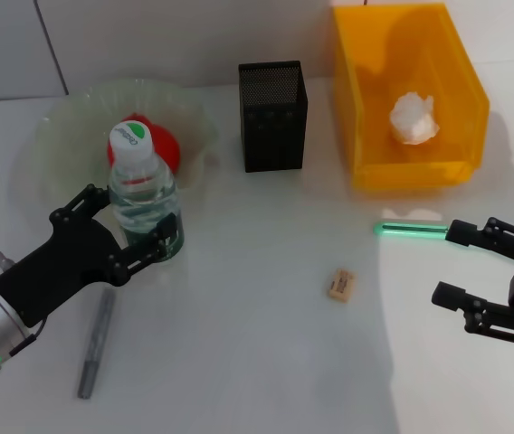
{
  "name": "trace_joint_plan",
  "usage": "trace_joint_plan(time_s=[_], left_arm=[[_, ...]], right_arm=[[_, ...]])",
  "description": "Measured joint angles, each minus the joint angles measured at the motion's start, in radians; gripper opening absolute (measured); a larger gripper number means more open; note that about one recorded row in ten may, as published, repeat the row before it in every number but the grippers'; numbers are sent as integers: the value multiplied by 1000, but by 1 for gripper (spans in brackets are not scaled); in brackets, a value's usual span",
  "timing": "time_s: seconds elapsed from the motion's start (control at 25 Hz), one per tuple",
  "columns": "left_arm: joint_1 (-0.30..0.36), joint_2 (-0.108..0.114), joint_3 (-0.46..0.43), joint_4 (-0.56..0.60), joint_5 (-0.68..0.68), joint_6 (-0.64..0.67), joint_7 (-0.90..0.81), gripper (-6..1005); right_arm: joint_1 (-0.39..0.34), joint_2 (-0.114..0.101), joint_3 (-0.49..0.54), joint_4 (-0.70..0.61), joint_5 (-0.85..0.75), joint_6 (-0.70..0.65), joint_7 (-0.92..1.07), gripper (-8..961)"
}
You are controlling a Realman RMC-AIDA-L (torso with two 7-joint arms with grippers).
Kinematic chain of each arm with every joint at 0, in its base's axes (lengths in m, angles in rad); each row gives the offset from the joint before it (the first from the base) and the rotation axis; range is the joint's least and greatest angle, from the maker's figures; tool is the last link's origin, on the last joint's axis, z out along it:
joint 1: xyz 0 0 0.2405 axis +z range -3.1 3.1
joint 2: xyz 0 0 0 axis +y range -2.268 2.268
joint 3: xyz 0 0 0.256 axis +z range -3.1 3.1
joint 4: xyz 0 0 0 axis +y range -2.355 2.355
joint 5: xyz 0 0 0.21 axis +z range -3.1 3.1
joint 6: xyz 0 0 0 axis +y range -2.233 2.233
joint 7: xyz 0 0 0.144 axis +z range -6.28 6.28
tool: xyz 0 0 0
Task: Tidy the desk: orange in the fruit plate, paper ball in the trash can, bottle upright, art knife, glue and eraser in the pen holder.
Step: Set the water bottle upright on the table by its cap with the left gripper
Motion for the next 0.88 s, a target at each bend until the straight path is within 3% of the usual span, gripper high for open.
trace_joint_plan(time_s=[0.56, 0.64, 0.76, 0.88], left_arm=[[-1, 0, 12, 24, 18, -2, -7, 826], [-17, 13, -8, 24, 13, 2, -137, 826], [-25, 16, -7, 22, 20, 7, -164, 826], [-12, -2, -9, 19, 14, 2, -67, 825]], right_arm=[[1, -1, 0, 0, 0, -3, -1, 753], [0, -1, 0, -1, 1, -3, -1, 752], [3, -1, 0, 0, 2, 0, -1, 752], [7, -1, 0, 1, 2, 1, -1, 752]])
